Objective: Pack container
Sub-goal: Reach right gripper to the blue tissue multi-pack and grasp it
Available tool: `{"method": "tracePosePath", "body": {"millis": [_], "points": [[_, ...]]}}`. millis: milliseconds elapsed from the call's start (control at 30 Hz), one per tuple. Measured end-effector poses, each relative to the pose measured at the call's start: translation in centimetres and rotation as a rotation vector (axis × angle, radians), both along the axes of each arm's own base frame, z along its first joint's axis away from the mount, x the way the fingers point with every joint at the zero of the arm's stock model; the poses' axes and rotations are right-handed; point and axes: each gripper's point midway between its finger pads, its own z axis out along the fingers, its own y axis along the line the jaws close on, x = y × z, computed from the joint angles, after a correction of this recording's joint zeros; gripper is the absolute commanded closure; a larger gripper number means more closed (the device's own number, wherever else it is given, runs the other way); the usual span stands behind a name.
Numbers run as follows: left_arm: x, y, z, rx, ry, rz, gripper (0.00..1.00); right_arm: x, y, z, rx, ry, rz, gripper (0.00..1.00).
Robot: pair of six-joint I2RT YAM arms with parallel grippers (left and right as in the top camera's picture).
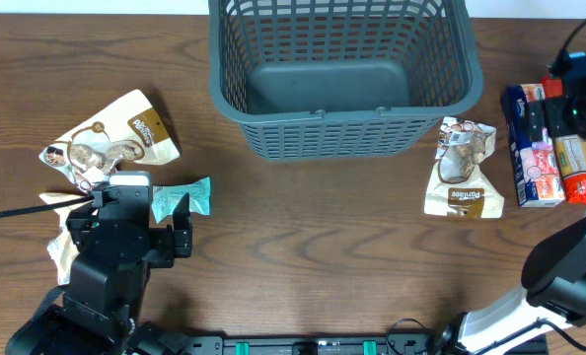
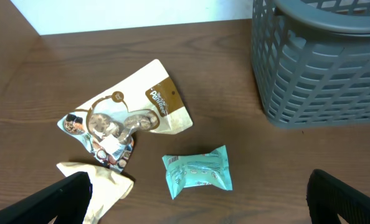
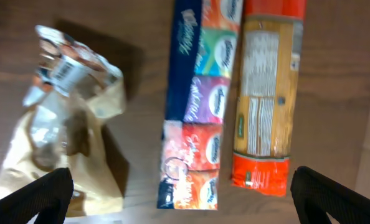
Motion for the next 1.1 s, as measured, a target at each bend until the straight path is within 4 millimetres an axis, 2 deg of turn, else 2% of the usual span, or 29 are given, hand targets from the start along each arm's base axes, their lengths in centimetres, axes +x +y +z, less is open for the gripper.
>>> {"method": "tracePosePath", "body": {"millis": [200, 333, 567, 867, 1100], "points": [[0.0, 0.0, 0.0, 0.000, 0.000, 0.000, 0.01, -1.0, -1.7, -3.3, 0.000, 0.014, -0.046, 0.01], [0.0, 0.0, 0.0, 0.000, 0.000, 0.000, 0.01, -1.2, -1.8, -5.1, 0.011, 0.012, -0.056, 0.01], [0.0, 0.0, 0.0, 0.000, 0.000, 0.000, 0.01, -0.3, -1.4, -5.8, 0.065, -0.051, -0.101, 0.01], [0.0, 0.0, -0.1, 0.001, 0.003, 0.000, 0.01, -0.9, -1.7, -6.7, 0.061, -0.022, -0.145, 0.01], [-0.6, 0.3, -0.9, 0.024, 0.046, 0.000, 0.01, -1.4, -2.0, -10.1, 0.082, 0.061, -0.167, 0.01]]}}
